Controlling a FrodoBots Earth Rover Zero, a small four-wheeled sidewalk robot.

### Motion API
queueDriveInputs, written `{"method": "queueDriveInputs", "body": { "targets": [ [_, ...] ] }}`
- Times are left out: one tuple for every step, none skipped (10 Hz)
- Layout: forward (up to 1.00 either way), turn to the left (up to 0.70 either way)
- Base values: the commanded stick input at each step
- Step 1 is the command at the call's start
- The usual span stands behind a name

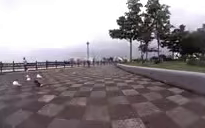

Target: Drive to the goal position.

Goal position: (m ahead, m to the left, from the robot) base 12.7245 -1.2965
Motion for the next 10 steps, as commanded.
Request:
{"method": "queueDriveInputs", "body": {
  "targets": [
    [1.0,0.0],
    [1.0,0.0],
    [1.0,0.0],
    [1.0,0.0],
    [1.0,0.0],
    [1.0,0.0],
    [1.0,0.0],
    [1.0,0.0],
    [1.0,0.0],
    [1.0,0.0]
  ]
}}
